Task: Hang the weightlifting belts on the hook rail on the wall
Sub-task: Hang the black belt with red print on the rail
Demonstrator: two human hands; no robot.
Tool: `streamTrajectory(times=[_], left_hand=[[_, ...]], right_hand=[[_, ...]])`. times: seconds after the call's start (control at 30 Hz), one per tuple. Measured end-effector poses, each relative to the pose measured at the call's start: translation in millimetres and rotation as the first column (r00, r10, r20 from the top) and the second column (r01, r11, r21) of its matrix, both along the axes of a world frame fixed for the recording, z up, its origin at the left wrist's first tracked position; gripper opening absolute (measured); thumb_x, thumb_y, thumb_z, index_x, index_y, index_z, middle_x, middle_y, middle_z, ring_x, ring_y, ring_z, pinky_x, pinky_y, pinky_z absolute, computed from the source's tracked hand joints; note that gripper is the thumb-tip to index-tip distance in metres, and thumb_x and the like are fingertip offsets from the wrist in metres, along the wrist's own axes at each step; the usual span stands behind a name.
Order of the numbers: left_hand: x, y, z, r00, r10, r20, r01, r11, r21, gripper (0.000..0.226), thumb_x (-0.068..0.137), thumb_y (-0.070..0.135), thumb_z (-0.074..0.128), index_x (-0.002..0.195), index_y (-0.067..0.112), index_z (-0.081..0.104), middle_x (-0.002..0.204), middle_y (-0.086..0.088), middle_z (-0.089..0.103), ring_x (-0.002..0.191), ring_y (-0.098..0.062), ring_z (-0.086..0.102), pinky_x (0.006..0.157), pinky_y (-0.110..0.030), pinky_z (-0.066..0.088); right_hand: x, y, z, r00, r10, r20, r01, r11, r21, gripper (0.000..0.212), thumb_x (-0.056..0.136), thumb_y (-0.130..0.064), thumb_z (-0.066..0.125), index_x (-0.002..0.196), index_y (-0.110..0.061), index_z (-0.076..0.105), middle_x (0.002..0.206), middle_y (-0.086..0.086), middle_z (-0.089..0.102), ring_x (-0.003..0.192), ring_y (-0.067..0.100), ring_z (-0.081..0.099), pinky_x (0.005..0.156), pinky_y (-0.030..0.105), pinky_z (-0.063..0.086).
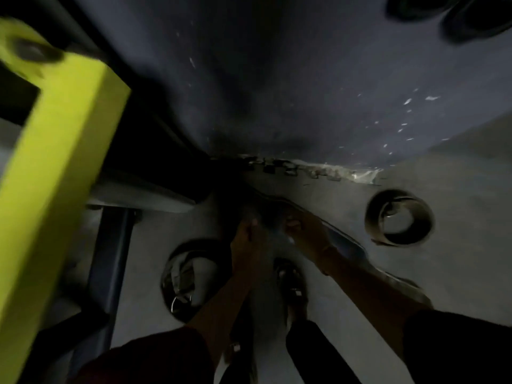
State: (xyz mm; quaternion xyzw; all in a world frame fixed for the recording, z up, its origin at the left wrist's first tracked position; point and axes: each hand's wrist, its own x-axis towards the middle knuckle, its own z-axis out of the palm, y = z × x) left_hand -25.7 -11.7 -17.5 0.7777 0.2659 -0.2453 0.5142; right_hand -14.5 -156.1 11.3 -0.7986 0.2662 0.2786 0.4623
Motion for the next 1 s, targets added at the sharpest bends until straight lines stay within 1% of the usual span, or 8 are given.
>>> streamTrajectory(times=[0.13,0.23,0.33,0.4,0.5,0.67,0.9,1.0], left_hand=[[14.8,-4.3,-125.4,0.994,0.050,-0.093,-0.049,0.999,0.011,0.049,0.104,0.042,0.040,0.124,0.002,0.062,0.116,-0.018,0.068,0.107,-0.033,0.064,0.095,-0.039,0.050],[27.1,-5.9,-193.1,0.993,0.052,-0.103,-0.047,0.998,0.043,0.046,0.106,0.034,0.038,0.123,-0.002,0.060,0.123,-0.022,0.064,0.115,-0.035,0.060,0.104,-0.046,0.045],[32.4,-10.0,-240.0,0.994,0.029,-0.104,-0.022,0.997,0.068,0.037,0.107,0.023,0.039,0.118,-0.004,0.061,0.118,-0.022,0.064,0.112,-0.033,0.060,0.101,-0.040,0.045],[36.2,-13.5,-261.4,0.995,-0.004,-0.102,0.011,0.998,0.064,0.033,0.106,0.018,0.042,0.119,-0.005,0.061,0.113,-0.021,0.065,0.108,-0.032,0.061,0.093,-0.033,0.044],[41.5,-20.1,-277.5,0.991,-0.034,-0.128,0.040,0.998,0.045,0.035,0.106,0.021,0.041,0.122,-0.005,0.058,0.104,-0.017,0.062,0.098,-0.027,0.058,0.078,-0.023,0.038],[42.3,-29.3,-285.2,0.984,-0.010,-0.177,0.011,1.000,0.006,0.037,0.105,0.026,0.042,0.128,-0.002,0.054,0.117,-0.022,0.063,0.101,-0.024,0.059,0.082,-0.027,0.041],[45.9,-42.1,-281.2,0.982,-0.096,-0.165,0.100,0.995,0.018,0.035,0.105,0.023,0.043,0.127,-0.002,0.055,0.106,-0.009,0.060,0.098,-0.017,0.055,0.074,-0.015,0.036],[50.2,-45.4,-281.9,0.982,-0.065,-0.177,0.075,0.996,0.051,0.035,0.105,0.024,0.046,0.124,-0.004,0.057,0.108,-0.016,0.064,0.100,-0.026,0.060,0.078,-0.020,0.037]], right_hand=[[25.8,-7.2,-135.5,0.991,0.124,-0.050,-0.125,0.992,-0.024,0.032,0.094,-0.006,0.062,0.125,-0.002,0.062,0.126,0.019,0.063,0.120,0.034,0.058,0.101,0.035,0.043],[53.2,-18.5,-221.7,0.982,0.176,-0.065,-0.178,0.984,-0.029,0.049,0.087,-0.012,0.070,0.133,-0.008,0.055,0.137,0.018,0.055,0.127,0.035,0.053,0.107,0.044,0.044],[71.1,-29.5,-280.8,0.946,0.306,-0.104,-0.318,0.939,-0.133,0.069,0.086,-0.025,0.073,0.146,-0.012,0.042,0.153,0.014,0.033,0.138,0.034,0.037,0.113,0.040,0.037],[78.5,-34.2,-309.0,0.927,0.356,-0.119,-0.373,0.908,-0.190,0.077,0.086,-0.033,0.073,0.150,-0.015,0.035,0.158,0.013,0.027,0.144,0.034,0.029,0.116,0.047,0.031],[81.0,-34.7,-335.7,0.927,0.335,-0.171,-0.365,0.910,-0.195,0.080,0.088,-0.039,0.070,0.152,-0.019,0.029,0.159,0.010,0.028,0.148,0.032,0.023,0.118,0.054,0.024],[65.8,-31.1,-346.0,0.871,0.402,-0.281,-0.478,0.825,-0.300,0.091,0.087,-0.048,0.068,0.156,-0.019,0.016,0.162,0.015,0.015,0.149,0.036,0.015,0.118,0.057,0.021],[68.5,-45.6,-352.0,0.899,0.363,-0.245,-0.427,0.848,-0.313,0.090,0.084,-0.042,0.072,0.153,-0.016,0.021,0.157,0.014,0.024,0.146,0.036,0.022,0.116,0.057,0.025],[79.1,-47.6,-354.4,0.897,0.375,-0.235,-0.438,0.831,-0.343,0.081,0.084,-0.048,0.070,0.149,-0.016,0.034,0.151,0.017,0.035,0.138,0.040,0.031,0.112,0.051,0.033]])
